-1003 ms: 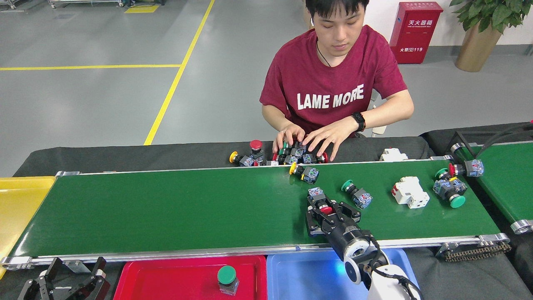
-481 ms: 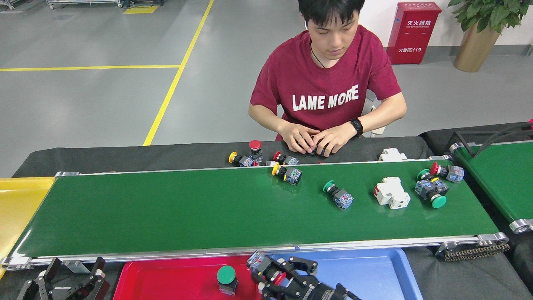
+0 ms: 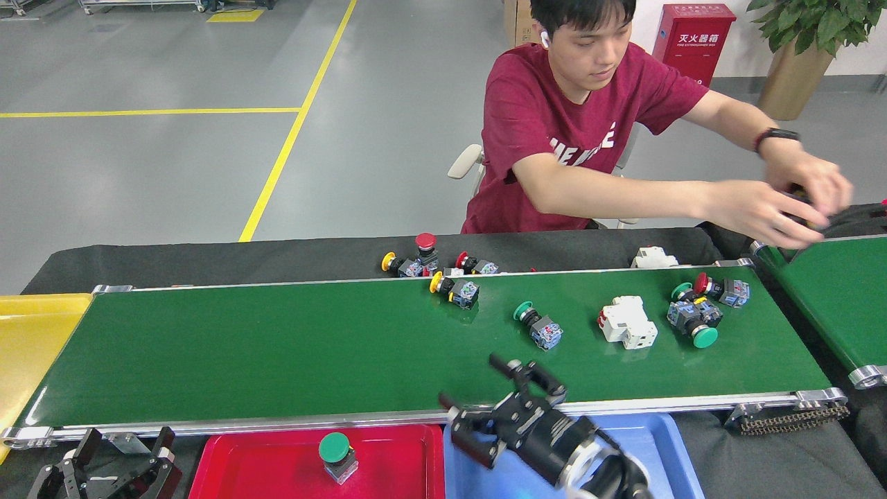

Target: Pick switch part from conveyor to tray

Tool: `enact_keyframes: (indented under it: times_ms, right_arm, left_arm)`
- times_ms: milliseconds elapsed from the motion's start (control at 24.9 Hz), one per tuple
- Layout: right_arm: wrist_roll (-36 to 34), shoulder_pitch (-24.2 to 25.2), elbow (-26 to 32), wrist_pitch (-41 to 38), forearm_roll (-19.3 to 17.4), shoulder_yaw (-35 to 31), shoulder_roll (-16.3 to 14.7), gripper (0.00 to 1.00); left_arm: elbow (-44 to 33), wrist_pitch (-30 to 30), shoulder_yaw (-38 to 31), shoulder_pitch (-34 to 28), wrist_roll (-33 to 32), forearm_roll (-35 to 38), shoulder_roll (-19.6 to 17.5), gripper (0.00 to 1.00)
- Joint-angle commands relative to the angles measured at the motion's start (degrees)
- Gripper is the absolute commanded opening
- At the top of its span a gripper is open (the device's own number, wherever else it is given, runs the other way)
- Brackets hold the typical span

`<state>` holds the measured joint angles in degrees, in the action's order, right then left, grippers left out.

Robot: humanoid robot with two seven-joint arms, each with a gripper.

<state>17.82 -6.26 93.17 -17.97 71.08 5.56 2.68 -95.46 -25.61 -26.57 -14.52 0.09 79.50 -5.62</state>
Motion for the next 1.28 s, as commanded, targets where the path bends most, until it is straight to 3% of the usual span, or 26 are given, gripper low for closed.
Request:
enact_keyframes:
  times_ms: [0,80,201,361,481,602,762,923,1244]
  right_arm:
    - [-2.17,0.19,0.53,1.88,-0.15,-4.15,-0.84,0.96]
    - [-6.91,2.83,0.53,1.88,-0.15,-11.00,-1.10,0.96]
    - [-12.19,7.75,1.58,1.71,-0.24,-15.75,-1.28,0.96]
    - [-15.71,16.54,4.57,1.36,-0.24,-17.87,-3.65,0.96]
    - [-17.47,18.12,4.92,1.27,-0.24,-17.78,-3.56,0.96]
    - [-16.76,15.40,4.92,1.80,-0.07,-17.34,-3.12,0.95]
    - [-13.60,9.33,2.37,5.22,2.48,-9.78,-1.45,0.93]
    - [-13.42,2.05,-6.06,15.41,6.79,1.46,-1.01,0.94]
    - [-13.42,-10.53,-21.97,24.38,6.70,10.00,-0.22,0.96]
  left_arm:
    - [-0.60,0.12,-0.24,0.11,0.44,-0.23,-0.36,1.00]
    - [-0.42,0.12,-0.32,0.11,0.44,-0.23,-0.36,1.00]
    - [-0.42,0.21,-0.32,0.11,0.44,-0.23,-0.27,1.00]
    - [-0.34,0.21,-1.47,0.02,0.44,-0.23,-0.36,1.00]
    - [-0.51,0.21,-1.47,0.02,0.44,-0.23,-0.36,1.00]
    - [-0.78,0.21,-1.12,0.11,0.44,-0.23,-0.36,1.00]
    - [-0.86,0.21,-0.76,0.55,0.35,-0.23,-0.36,1.00]
    - [-0.78,0.12,-0.68,0.55,0.35,-0.23,-0.36,1.00]
    - [-0.78,0.04,-0.68,0.72,0.35,-0.23,-0.45,1.00]
